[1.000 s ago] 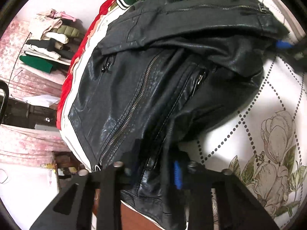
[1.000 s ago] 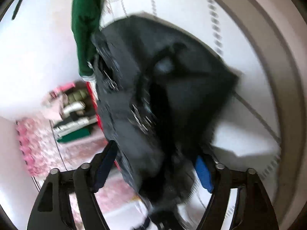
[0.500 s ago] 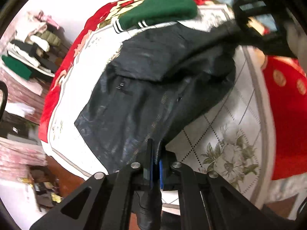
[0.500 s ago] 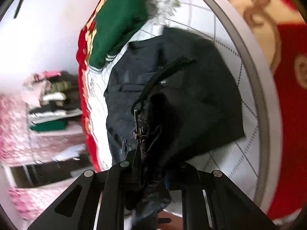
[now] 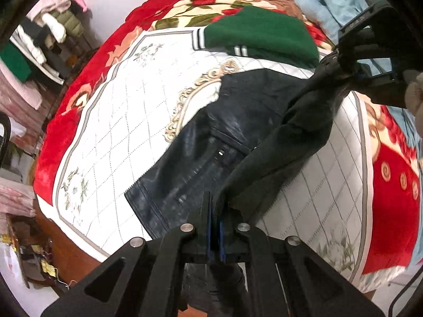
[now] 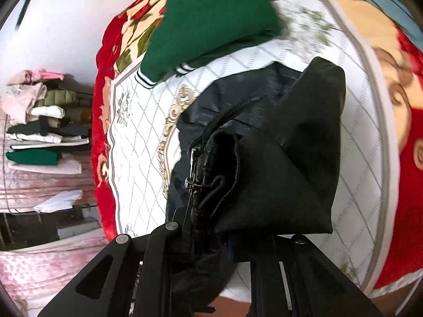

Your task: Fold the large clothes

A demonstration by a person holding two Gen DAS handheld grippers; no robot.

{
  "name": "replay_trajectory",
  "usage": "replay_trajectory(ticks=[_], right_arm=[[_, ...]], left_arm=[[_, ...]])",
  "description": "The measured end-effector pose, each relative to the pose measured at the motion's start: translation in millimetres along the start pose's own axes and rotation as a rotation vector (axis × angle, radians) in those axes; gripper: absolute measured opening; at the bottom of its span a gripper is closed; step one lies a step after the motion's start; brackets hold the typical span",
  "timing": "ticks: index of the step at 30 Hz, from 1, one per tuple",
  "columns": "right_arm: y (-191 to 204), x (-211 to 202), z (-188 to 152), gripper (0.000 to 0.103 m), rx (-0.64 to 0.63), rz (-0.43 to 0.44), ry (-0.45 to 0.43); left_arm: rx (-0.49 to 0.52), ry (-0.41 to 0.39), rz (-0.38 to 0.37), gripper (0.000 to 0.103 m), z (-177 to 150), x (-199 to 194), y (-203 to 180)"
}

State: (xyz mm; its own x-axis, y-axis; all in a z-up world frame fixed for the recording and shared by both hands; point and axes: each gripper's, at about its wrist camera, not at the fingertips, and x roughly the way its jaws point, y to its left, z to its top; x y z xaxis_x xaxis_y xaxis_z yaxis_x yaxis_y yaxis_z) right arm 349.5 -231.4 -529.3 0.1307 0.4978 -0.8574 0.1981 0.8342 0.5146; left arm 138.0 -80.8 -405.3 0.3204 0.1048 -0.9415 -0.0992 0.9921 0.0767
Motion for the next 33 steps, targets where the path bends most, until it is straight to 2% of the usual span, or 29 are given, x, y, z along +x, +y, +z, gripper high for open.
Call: replay_trajectory(ticks=[5,9,12,13,16,17,18,19,20,21,24,28,30,33], right_arm=[[42,57,27,0.017,-0.045,-0.065,0.036],[53,111,48,0.017,-0.049,-0.108,0.082],[60,149,58,0.029,-0.069,-0.132,0.132],[61,157,61,0.036,-0.060,-0.126,0.138],[70,175,67,0.059,-0.071,-0.077,0.160],[74,175,68,0.059,-0.091,-0.050,0.150],[78,171,68,0.060,-0.117,-0.013,0.139],[79,168,67,0.060,-0.131,0.020,0.137],[78,163,66,0.060,-0.134,0.060,0.132],[73,153,63,0.060,-0.127,0.080,0.115],[48,122,55,0.061,-0.088,0.041,0.043],[-5,82,39,0.080,-0.042,-0.070,-0.069],[-35,76,39,0.081,-0.011,-0.100,-0.081],[-85,86,50,0.081,0.065,-0.122,-0.082]], left_arm=[[-0.048,0.041,-0.030,0.002,22,37,36],[-0.068,0.105,-0.035,0.006,34,84,60],[-0.076,0.168,-0.049,0.010,39,121,74],[-0.087,0.179,-0.064,0.010,41,126,79],[-0.151,0.180,-0.139,0.015,47,131,97],[-0.170,0.171,-0.151,0.019,48,129,101],[-0.185,0.161,-0.158,0.040,49,126,105],[-0.202,0.149,-0.168,0.078,50,122,109],[-0.220,0.137,-0.171,0.092,52,118,113],[-0.233,0.125,-0.168,0.098,54,114,115],[-0.261,0.109,-0.139,0.098,62,109,114],[-0.267,0.096,-0.104,0.098,82,114,96],[-0.264,0.077,-0.079,0.098,98,122,77],[-0.241,0.099,-0.065,0.098,121,150,50]])
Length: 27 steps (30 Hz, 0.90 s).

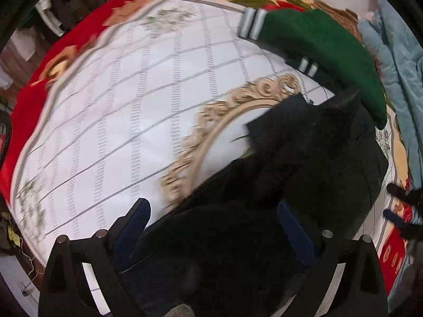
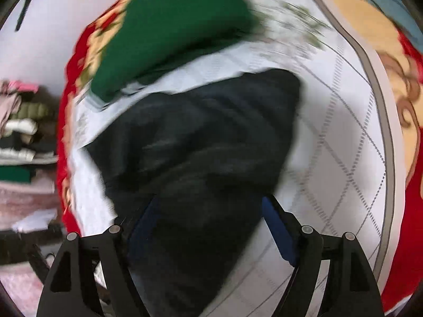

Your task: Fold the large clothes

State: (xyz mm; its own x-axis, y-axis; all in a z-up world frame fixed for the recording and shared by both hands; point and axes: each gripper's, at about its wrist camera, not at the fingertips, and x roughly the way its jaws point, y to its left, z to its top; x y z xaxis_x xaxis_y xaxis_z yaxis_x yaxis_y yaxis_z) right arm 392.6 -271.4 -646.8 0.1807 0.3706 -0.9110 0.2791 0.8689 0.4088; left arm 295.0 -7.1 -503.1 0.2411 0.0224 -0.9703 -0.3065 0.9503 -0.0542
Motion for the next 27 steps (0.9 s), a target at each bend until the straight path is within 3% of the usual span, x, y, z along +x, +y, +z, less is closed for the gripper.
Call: replay_trajectory(ticks=[4,6,7,10,11,13,15,17,18,19,21,23,24,25,27], right_arm=[[-51,39,30,0.082,0.100,0.091,-0.021],[-69,63,44,0.078,0.180,0.245,-0.016],[-73,70,48,0.060,0.205,0.297,-0.036],[-77,74,45,0.021,0.235,0.331,-0.057],[-79,69,39,0.018,0.253,0.338,-0.065],[-93,48,16,0.017,0.345,0.350,-0.071],[-107,31,-9,0.017,0.403,0.296,-0.039],[-122,21,-30,0.025,0.407,0.195,0.038],[-130,14,-40,0.036,0.386,0.113,0.090],[-131,6,-48,0.039,0.354,0.052,0.102],[-126,-20,-57,0.039,0.262,-0.084,0.046],[-109,-50,-59,0.039,0.160,-0.136,-0.058],[-93,-60,-57,0.039,0.101,-0.116,-0.091],[-75,-60,-51,0.039,0.044,-0.041,-0.087],[-45,-41,-36,0.039,-0.022,0.070,-0.009]], left_arm=[[0.018,0.022,0.074,0.103,20,44,-22],[0.004,0.038,0.063,0.103,28,57,-21],[-0.004,0.041,0.058,0.103,32,59,-18],[0.006,0.052,0.054,0.103,36,57,-16],[0.014,0.055,0.056,0.103,36,54,-16],[0.042,0.061,0.045,0.103,31,44,-19],[0.089,0.073,0.054,0.103,17,31,-27],[0.114,0.085,0.060,0.103,3,19,-33],[0.123,0.097,0.059,0.103,-6,14,-35],[0.131,0.099,0.067,0.103,-12,9,-38],[0.143,0.084,0.082,0.103,-21,-2,-42],[0.144,0.067,0.094,0.103,-24,-1,-48],[0.143,0.055,0.110,0.103,-21,3,-52],[0.138,0.051,0.125,0.103,-17,9,-54],[0.113,0.071,0.128,0.103,-7,23,-56]])
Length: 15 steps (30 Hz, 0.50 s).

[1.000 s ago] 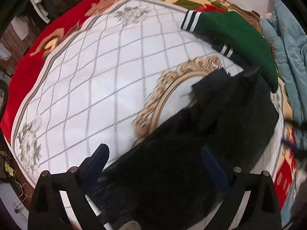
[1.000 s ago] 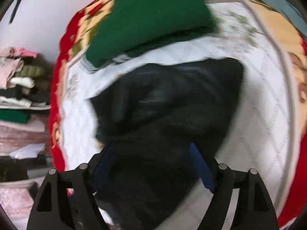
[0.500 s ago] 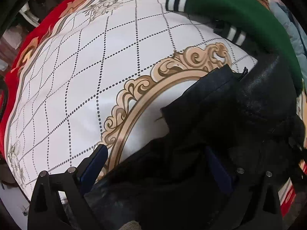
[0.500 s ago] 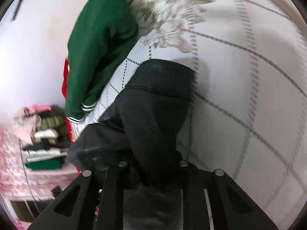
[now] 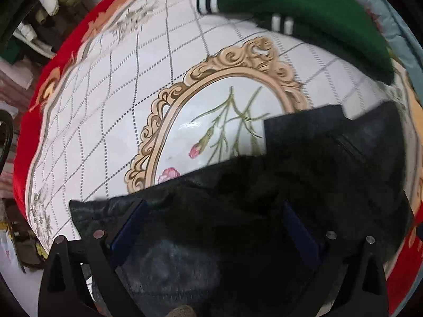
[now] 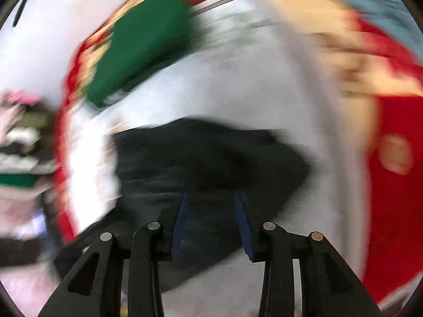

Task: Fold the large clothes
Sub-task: 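Fold the hem over toward the green knit collar with both tools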

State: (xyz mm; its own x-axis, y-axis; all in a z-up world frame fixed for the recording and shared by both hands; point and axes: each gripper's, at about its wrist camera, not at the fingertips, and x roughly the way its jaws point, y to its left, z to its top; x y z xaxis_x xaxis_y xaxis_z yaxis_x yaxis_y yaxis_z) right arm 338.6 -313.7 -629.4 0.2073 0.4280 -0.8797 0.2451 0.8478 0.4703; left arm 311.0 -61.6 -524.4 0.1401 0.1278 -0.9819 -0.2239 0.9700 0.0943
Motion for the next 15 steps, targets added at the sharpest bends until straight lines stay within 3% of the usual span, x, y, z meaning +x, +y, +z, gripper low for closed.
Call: replay_trajectory(ticks=[3,5,6,7,9,12,15], right_arm=[[66,63,32,0.035,-0.161,0.088,0.127],[98,103,50,0.033,-0.249,0.027,0.173],[116,133,60,0.032,-0.296,-0.050,0.216],[122,158,69,0.027,-0.323,-0.127,0.239],[120,183,81,0.025,-0.319,-0.160,0.264],[114,191,101,0.025,-0.256,-0.141,0.329],[123,165,105,0.028,-0.280,-0.146,0.363]], left_arm=[[-0.063,0.061,-0.055,0.103,9,25,4],[-0.077,0.066,-0.061,0.103,10,30,6],[-0.077,0.057,-0.057,0.103,9,31,7],[-0.077,0.049,-0.056,0.103,9,31,8],[-0.094,0.050,-0.069,0.103,8,32,12],[-0.143,0.072,-0.098,0.103,6,27,21],[-0.158,0.046,-0.083,0.103,-3,3,30]])
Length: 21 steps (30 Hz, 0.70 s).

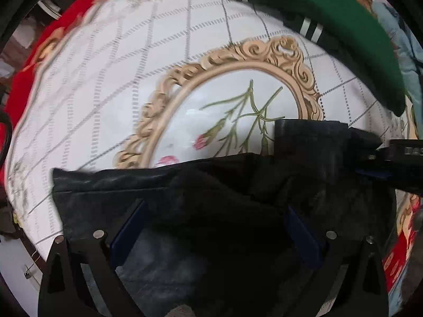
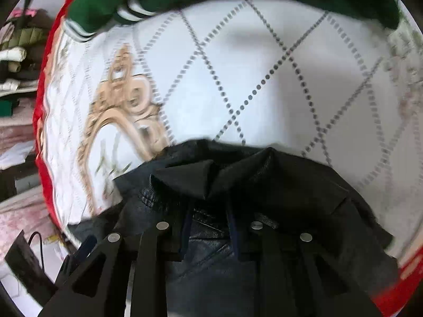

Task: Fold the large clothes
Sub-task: 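Fold the hem over toward the green knit collar with both tools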

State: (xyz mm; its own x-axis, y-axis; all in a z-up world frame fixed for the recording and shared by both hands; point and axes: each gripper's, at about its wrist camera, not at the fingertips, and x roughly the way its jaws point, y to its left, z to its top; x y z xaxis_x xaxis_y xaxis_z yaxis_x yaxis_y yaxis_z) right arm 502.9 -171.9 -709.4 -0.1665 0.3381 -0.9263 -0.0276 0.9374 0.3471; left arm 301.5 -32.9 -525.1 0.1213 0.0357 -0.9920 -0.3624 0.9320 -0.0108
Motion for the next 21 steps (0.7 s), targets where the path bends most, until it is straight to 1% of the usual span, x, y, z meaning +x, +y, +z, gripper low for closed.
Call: replay_trajectory(ticks=[1,3,4,5,6,7,8,9,10,11,12,13,14,15,16,17,18,19,20,21], right_arm=[[6,-17,-7,0.028,-0.035,0.000,-0.033],[14,-35,-28,0.028,-0.085,-0.002,-0.081],[20,-39,-37,0.028,-0.106,-0.005,-0.084],[25,-38,-40,0.028,-0.119,-0.002,-0.077],[31,-29,-46,0.028,-0.143,-0.006,-0.055],[26,-25,-60,0.028,-0.154,-0.019,-0.035],[26,-3,-64,0.028,-0.159,-0.059,0.007],[21,6,-71,0.028,-0.160,-0.089,0.014],[22,20,-70,0.028,-0.174,-0.136,0.000],[24,22,-71,0.028,-0.176,-0.155,-0.011],[28,25,-69,0.028,-0.168,-0.189,-0.018],[32,27,-68,0.028,-0.164,-0.213,-0.017],[35,28,-65,0.028,-0.159,-0.240,-0.013],[35,28,-64,0.028,-0.150,-0.245,-0.007],[33,24,-64,0.028,-0.133,-0.235,-0.002],[27,18,-64,0.029,-0.111,-0.200,-0.004],[17,7,-67,0.030,-0.082,-0.127,-0.018],[0,-9,-72,0.031,-0.035,-0.020,-0.049],[-13,-20,-78,0.036,0.002,0.044,-0.072],[-37,-39,-92,0.043,0.066,0.120,-0.118]], left_arm=[[-0.004,-0.010,0.008,0.103,-4,-8,4],[-0.002,-0.024,0.042,0.103,-12,-16,13],[0.002,-0.033,0.061,0.103,-15,-19,17],[0.005,-0.044,0.084,0.103,-17,-18,19],[0.014,-0.050,0.119,0.103,-17,-14,22],[0.021,-0.043,0.137,0.103,-17,-7,24],[0.022,-0.030,0.154,0.103,-13,5,24],[0.022,-0.011,0.173,0.103,-12,19,27],[0.024,0.014,0.183,0.103,-12,36,30],[0.029,0.035,0.169,0.103,-12,53,33],[0.016,0.030,0.155,0.103,-13,56,38],[-0.013,0.019,0.139,0.103,-13,56,43],[-0.019,0.022,0.142,0.103,-13,54,43],[-0.018,0.021,0.150,0.103,-14,50,43],[-0.027,0.022,0.156,0.103,-16,44,44],[-0.041,0.026,0.157,0.103,-19,38,45],[-0.060,0.028,0.141,0.103,-24,28,47],[-0.065,0.022,0.135,0.103,-28,20,48],[-0.065,0.001,0.129,0.103,-32,7,47],[-0.060,-0.019,0.121,0.103,-36,-3,45]])
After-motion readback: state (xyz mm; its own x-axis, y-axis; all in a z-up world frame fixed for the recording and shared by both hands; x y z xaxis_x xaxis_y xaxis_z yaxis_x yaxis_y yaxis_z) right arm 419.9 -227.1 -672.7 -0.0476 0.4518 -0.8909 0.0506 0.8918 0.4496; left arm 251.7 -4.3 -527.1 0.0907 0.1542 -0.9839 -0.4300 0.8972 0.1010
